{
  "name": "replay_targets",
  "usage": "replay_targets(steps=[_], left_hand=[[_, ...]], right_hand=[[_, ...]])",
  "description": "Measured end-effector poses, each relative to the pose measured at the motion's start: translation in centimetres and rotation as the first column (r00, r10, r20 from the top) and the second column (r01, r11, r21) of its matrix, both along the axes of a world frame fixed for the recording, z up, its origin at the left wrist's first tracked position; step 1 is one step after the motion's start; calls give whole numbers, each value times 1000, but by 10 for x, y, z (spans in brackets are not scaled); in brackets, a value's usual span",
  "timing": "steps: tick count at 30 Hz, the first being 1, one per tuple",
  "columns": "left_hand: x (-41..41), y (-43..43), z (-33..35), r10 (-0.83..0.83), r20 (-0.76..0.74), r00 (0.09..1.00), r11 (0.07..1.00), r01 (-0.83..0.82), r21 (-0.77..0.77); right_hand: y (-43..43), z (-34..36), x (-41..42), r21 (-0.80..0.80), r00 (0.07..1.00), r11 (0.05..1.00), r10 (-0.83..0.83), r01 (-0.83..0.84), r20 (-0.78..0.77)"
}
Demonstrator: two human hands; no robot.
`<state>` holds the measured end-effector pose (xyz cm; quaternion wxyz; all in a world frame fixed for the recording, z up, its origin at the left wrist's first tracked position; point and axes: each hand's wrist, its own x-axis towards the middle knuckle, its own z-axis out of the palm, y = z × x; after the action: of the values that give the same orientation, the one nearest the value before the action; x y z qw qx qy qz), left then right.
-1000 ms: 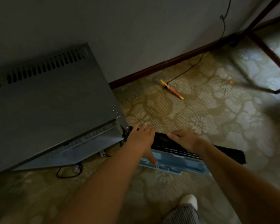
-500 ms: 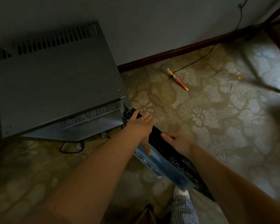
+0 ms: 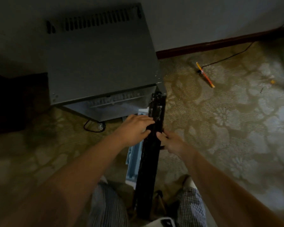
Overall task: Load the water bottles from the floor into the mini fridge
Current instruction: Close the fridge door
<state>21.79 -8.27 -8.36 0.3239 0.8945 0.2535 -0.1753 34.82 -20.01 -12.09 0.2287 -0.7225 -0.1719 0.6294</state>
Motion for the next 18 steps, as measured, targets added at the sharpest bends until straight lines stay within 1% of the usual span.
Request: replay_targets(steps=[2, 4, 6, 7, 8, 10, 11, 13, 16, 18], left_hand=[[-35, 8, -2, 144, -2, 990, 990, -144, 11], [-64, 14, -1, 275, -28, 961, 961, -275, 9], [-90, 20, -1, 408, -54, 912, 912, -409, -24], [-102, 22, -1, 482, -75, 873, 872, -487, -58], [-112, 25, -1, 561, -98, 822, 816, -569, -98], [-132, 33, -1, 712, -149, 686, 661, -727, -188], [-141, 37, 0, 765, -169, 621, 584, -780, -224], [-161, 46, 4, 835, -183, 519, 464, -843, -273], [-188, 54, 3, 899, -207, 387, 311, -894, -323], [-207, 58, 2, 939, -217, 265, 177, -918, -355]], right_hand=[[10, 3, -18, -40, 997, 997, -67, 66, -27], [20, 4, -30, -78, 985, 984, -163, 159, -49], [30, 3, -41, -94, 964, 962, -262, 256, -53], [35, 2, -47, -101, 953, 950, -300, 295, -45], [41, 2, -52, -113, 945, 941, -324, 318, -42], [51, 1, -63, -114, 940, 935, -341, 335, -33], [56, 3, -68, -104, 938, 934, -346, 342, -23], [68, 6, -80, -86, 927, 924, -374, 372, -6], [80, 9, -86, -65, 914, 913, -404, 402, -28], [91, 10, -94, -70, 910, 909, -414, 411, -29]])
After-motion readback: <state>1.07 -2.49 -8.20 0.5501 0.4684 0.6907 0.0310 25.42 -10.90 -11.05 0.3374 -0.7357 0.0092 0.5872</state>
